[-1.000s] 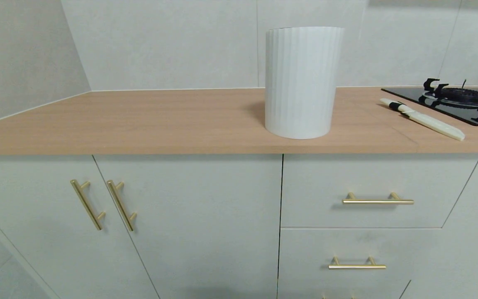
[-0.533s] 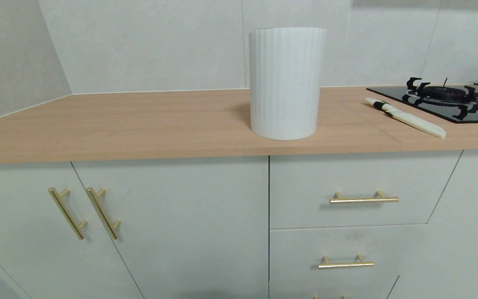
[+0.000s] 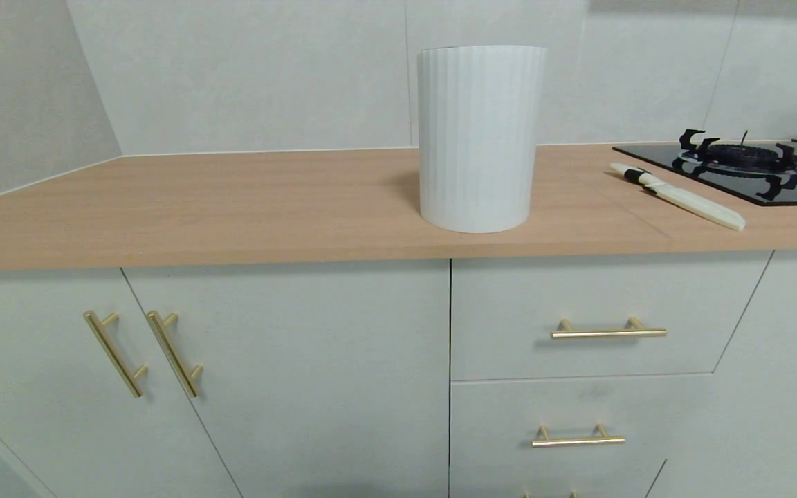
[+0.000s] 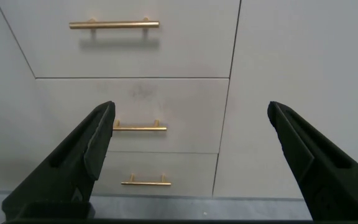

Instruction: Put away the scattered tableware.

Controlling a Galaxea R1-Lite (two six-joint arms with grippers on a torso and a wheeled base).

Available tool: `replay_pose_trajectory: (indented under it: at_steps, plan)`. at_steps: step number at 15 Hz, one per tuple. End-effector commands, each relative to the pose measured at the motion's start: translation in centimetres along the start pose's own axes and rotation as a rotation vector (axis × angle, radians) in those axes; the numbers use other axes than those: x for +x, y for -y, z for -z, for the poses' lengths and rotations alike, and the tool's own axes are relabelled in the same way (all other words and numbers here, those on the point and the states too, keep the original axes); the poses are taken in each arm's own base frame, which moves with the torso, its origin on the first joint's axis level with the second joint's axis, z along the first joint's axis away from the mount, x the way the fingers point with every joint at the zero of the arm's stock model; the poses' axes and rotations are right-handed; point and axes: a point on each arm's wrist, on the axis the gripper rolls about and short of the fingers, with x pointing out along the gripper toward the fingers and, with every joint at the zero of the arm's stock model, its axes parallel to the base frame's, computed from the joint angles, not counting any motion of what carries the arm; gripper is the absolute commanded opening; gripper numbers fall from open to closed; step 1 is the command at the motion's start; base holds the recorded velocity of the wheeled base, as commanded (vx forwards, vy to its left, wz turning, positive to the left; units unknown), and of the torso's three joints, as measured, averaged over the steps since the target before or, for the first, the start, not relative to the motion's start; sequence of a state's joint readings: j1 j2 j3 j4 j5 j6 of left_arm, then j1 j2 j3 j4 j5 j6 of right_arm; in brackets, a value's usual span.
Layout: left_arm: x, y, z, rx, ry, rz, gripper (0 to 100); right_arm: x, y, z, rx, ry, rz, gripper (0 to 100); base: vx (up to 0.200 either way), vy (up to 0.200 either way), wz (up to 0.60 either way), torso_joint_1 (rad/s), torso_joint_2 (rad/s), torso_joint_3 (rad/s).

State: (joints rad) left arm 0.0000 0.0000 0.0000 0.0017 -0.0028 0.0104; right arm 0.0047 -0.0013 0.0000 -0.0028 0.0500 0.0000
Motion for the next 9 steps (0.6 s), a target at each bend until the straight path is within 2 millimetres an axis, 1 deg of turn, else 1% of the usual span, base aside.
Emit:
replay_pose_trajectory:
  at_steps: [1, 7, 9]
  plan:
    - [0.00, 0.00, 0.00, 0.000, 0.000, 0.000, 100, 0.01, 0.00, -0.01, 0.000, -0.001, -0.001, 100, 0.000, -0.200, 0.00, -0.002, 0.00, -0.012]
    - [0.00, 0.00, 0.00, 0.000, 0.000, 0.000, 100, 0.01, 0.00, -0.01, 0.000, -0.001, -0.001, 100, 0.000, -0.200, 0.00, 0.004, 0.00, -0.001]
    - [0.00, 0.00, 0.00, -0.001, 0.000, 0.000, 100, 0.01, 0.00, -0.01, 0.000, -0.001, -0.001, 100, 0.000, 0.000, 0.00, 0.000, 0.00, 0.000]
